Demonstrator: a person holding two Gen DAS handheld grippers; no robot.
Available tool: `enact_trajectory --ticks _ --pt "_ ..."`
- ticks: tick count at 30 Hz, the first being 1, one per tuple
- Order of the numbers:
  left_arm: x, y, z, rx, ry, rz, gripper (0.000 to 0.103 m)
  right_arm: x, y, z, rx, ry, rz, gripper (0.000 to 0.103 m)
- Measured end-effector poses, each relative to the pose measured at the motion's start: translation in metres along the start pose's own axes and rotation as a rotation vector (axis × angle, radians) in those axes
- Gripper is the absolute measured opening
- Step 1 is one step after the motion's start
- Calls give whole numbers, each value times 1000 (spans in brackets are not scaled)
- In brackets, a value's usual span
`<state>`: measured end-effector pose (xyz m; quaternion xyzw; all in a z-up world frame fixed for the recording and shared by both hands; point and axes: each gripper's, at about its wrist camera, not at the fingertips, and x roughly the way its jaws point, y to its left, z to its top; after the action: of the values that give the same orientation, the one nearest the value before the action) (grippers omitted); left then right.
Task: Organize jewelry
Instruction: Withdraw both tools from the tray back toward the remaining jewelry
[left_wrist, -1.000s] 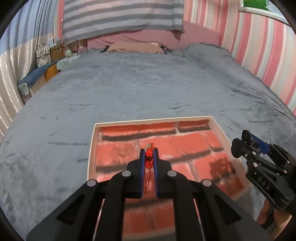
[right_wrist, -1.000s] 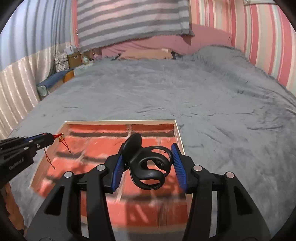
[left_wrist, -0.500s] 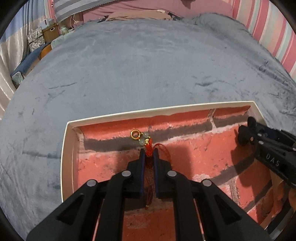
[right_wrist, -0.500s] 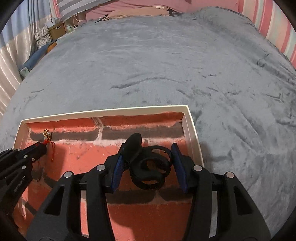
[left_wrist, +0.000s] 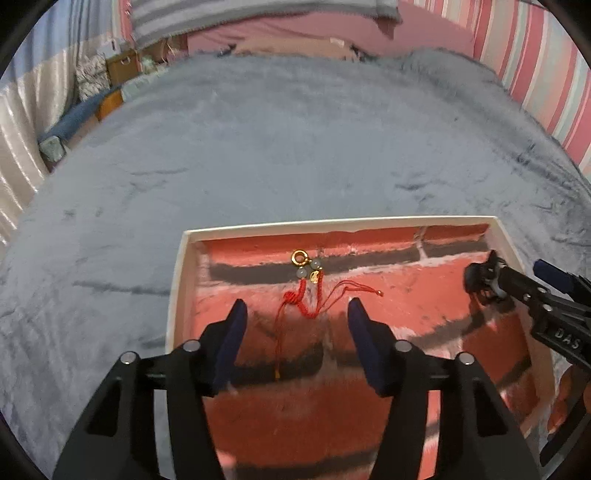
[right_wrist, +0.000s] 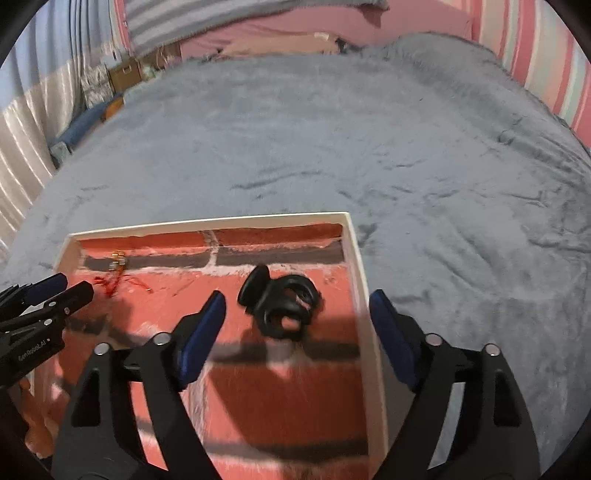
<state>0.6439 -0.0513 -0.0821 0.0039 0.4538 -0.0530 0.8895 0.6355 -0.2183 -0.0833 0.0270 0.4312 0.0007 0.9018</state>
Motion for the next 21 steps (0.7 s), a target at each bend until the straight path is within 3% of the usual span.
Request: enact_trajectory --ticks 1,3,8,21 --pt "-10 1 -3 -3 -15 -5 57 -13 -4 -6 13 -16 8 82" --pt "-40 4 -14 -17 -67 -21 70 -40 -9 -20 28 -49 22 87" --pt "-121 11 -57 -23 -219 -29 87 -106 -15 -59 3 -142 -13 96" --pt "-283 17 -192 38 -385 26 99 -256 -8 -189 -73 -345 -87 99"
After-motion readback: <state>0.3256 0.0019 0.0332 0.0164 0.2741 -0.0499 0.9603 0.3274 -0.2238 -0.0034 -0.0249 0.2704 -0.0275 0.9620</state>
